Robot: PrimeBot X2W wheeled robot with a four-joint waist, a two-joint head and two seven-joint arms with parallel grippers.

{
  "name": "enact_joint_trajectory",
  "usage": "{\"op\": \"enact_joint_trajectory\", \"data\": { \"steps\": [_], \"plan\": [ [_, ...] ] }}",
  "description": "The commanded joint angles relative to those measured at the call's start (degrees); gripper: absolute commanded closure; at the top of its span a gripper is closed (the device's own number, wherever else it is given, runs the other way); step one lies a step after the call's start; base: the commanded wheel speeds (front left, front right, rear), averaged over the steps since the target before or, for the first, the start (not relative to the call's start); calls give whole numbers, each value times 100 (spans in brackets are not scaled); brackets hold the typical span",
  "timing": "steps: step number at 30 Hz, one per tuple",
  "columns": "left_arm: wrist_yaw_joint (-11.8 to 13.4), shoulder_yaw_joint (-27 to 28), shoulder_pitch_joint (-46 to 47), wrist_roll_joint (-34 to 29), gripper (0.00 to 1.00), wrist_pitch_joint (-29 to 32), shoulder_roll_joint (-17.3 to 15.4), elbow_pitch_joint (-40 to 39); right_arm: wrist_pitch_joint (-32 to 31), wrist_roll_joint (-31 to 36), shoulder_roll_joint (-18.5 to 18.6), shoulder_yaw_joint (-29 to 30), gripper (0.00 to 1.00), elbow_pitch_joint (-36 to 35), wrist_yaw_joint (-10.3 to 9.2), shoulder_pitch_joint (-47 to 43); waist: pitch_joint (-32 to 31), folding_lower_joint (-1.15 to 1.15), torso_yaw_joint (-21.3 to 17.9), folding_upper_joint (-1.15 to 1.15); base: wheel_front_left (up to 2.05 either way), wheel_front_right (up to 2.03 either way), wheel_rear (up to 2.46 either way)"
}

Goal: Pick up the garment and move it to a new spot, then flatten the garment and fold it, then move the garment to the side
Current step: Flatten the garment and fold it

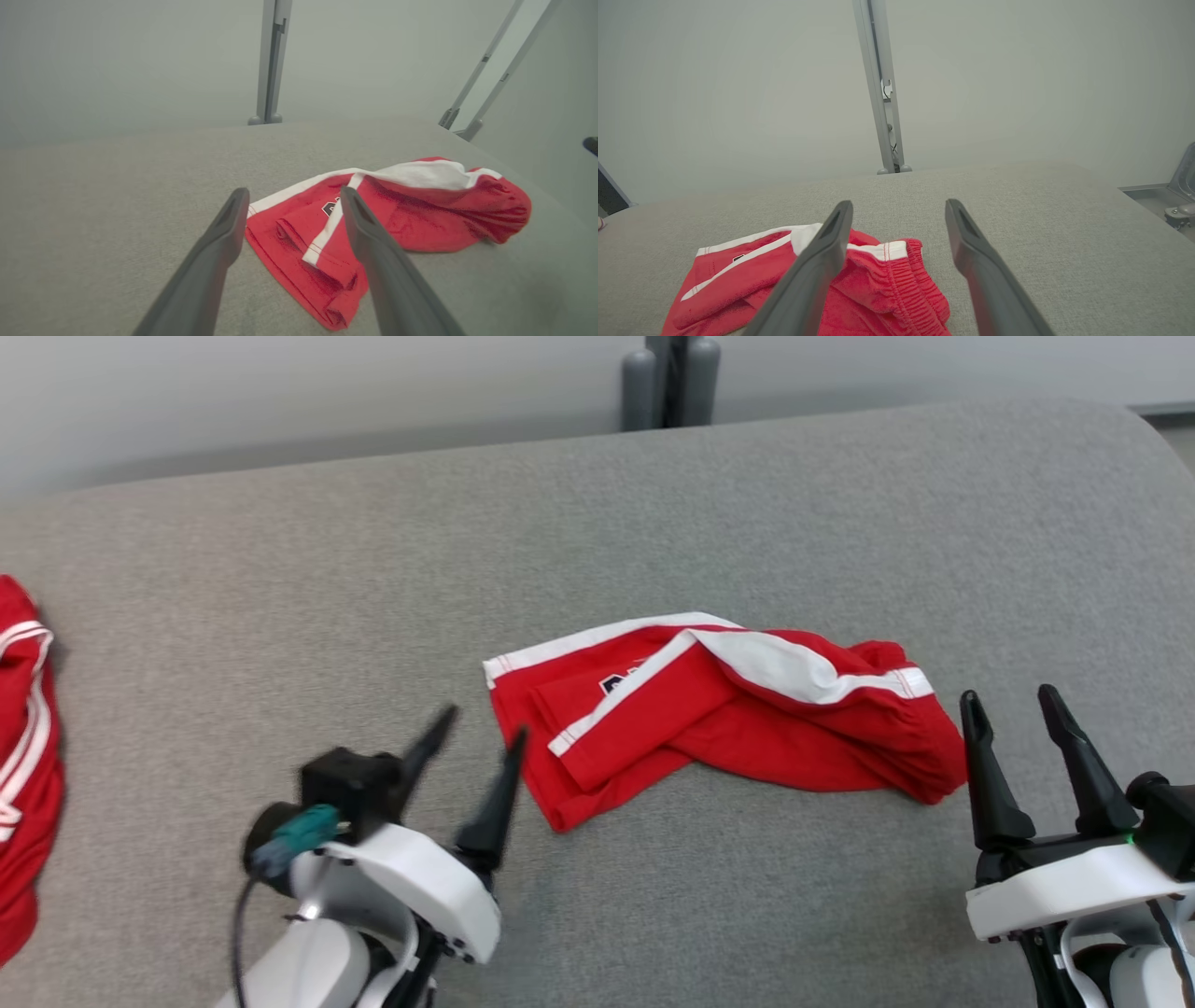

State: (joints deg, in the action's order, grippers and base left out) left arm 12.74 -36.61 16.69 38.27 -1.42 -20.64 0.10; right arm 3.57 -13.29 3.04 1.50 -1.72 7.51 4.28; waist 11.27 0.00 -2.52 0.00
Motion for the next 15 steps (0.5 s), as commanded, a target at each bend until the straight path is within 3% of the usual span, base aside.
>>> {"op": "enact_joint_trajectory", "data": {
  "steps": [1,8,15],
  "plan": [
    [-79,-44,127,25,0,74,-4,83,44,-45,11,-5,0,23,-4,56,116,0,-122,0,0,0,0],
    [-558,-257,501,433,0,623,239,869,158,-130,10,-203,0,182,-4,195,416,0,-406,0,0,0,0],
    [-809,-143,762,676,0,644,298,1476,269,-193,4,-259,0,353,-4,271,556,0,-548,0,0,0,0]
  ]
}}
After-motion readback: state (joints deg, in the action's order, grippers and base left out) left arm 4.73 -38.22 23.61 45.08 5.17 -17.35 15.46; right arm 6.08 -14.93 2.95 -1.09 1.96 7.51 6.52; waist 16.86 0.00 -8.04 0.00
